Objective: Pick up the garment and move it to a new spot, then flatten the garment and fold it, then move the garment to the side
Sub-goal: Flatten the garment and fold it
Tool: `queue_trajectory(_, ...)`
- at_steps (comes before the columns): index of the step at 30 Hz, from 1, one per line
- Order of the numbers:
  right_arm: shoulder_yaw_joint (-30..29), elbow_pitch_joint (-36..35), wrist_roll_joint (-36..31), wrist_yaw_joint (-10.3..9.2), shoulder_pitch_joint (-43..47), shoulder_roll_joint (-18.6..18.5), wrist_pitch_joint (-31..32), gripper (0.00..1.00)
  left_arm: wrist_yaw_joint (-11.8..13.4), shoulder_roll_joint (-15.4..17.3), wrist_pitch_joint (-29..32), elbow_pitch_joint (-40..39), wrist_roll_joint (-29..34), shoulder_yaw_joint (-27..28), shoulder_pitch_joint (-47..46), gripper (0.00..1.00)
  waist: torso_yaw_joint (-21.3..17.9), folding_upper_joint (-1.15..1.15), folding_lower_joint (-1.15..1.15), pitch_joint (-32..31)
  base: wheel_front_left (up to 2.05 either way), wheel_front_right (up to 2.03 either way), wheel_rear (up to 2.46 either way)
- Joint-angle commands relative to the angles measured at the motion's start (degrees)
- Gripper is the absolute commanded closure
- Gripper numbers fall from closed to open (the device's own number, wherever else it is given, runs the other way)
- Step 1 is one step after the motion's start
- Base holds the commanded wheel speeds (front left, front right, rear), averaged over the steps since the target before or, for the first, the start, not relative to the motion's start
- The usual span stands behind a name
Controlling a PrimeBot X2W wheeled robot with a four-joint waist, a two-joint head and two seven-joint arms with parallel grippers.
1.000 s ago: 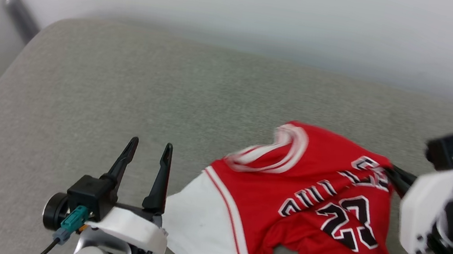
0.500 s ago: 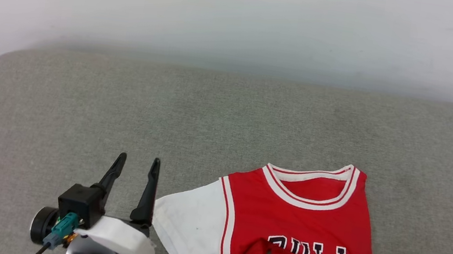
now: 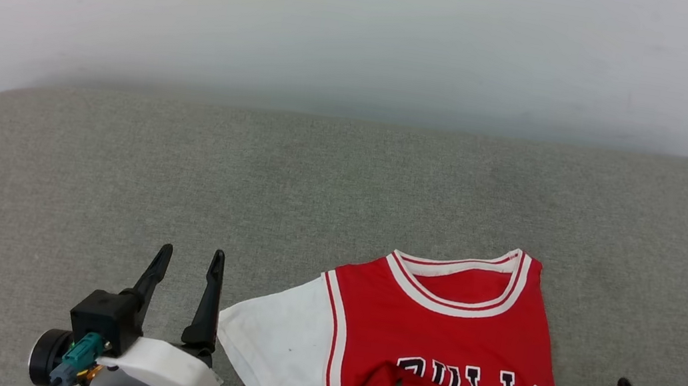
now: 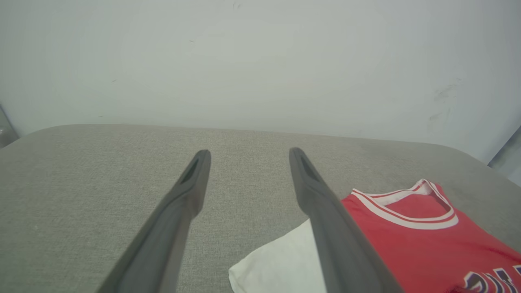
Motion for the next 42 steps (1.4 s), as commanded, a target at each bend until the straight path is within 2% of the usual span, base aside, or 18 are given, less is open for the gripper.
queue_trajectory(1,-0.4,0.6,0.2,-0.02,-1.9,-1.1,1.2,0.00,0.0,0.1,0.1,-0.4,0.1,0.1,-1.0,0.00,0.3,0.00,0.01,0.9,0.00,0.00,0.00)
queue_trajectory(11,1.3,8.7,3.7,-0.02,-16.5,-6.4,20.5,0.00,-0.5,-1.3,-1.7,-0.1,1.2,-1.2,-5.9,0.00,4.4,0.00,0.01,8.5,0.00,0.00,0.00)
queue_trajectory(20,5.0,15.0,3.1,-0.02,-24.7,-8.4,26.3,0.00,-1.4,-3.3,-3.2,2.1,1.5,-2.5,-9.7,0.00,8.4,0.00,0.01,13.2,0.00,0.00,0.00)
queue_trajectory(24,7.0,19.2,3.0,-0.02,-25.0,-8.7,29.5,0.00,-1.8,-3.9,-3.8,3.1,1.5,-2.8,-10.6,0.00,9.7,0.00,0.01,14.2,0.00,0.00,0.00)
queue_trajectory(25,7.3,20.0,3.6,-0.02,-24.7,-8.2,30.4,0.30,-1.9,-4.1,-4.0,3.4,1.5,-2.8,-10.7,0.00,9.9,0.00,0.01,14.2,0.00,0.00,0.00)
queue_trajectory(26,7.7,20.4,4.0,-0.01,-24.7,-8.1,30.8,0.70,-1.8,-4.2,-4.1,3.6,1.5,-2.8,-10.8,0.00,10.0,0.00,0.01,14.3,0.00,0.00,0.00)
queue_trajectory(27,8.0,20.5,4.1,-0.01,-24.6,-8.1,30.8,0.97,-1.8,-4.3,-4.2,3.8,1.4,-2.7,-10.9,0.00,10.1,0.00,0.01,14.3,0.00,0.00,0.00)
queue_trajectory(28,8.1,20.8,4.5,-0.01,-24.6,-8.0,31.0,1.00,-1.8,-4.4,-4.4,3.9,1.4,-2.7,-10.9,0.00,10.2,0.00,0.01,14.3,0.00,0.00,0.00)
queue_trajectory(37,7.0,16.2,0.6,-0.03,-30.1,-12.3,21.7,1.00,-2.1,-4.5,-4.9,5.3,1.1,-2.5,-10.5,0.00,9.7,0.00,0.01,12.4,0.00,0.00,0.00)
queue_trajectory(38,9.1,14.0,-0.9,-0.03,-32.3,-11.4,18.3,1.00,-2.4,-4.4,-5.0,5.6,1.0,-2.7,-10.4,0.00,9.2,0.00,0.01,11.5,0.00,0.00,0.00)
queue_trajectory(42,14.8,9.9,-1.8,-0.02,-31.8,-9.9,16.8,1.00,-2.4,-4.3,-5.0,5.9,1.0,-3.0,-10.3,0.00,8.9,0.00,0.01,10.8,0.00,0.00,0.00)
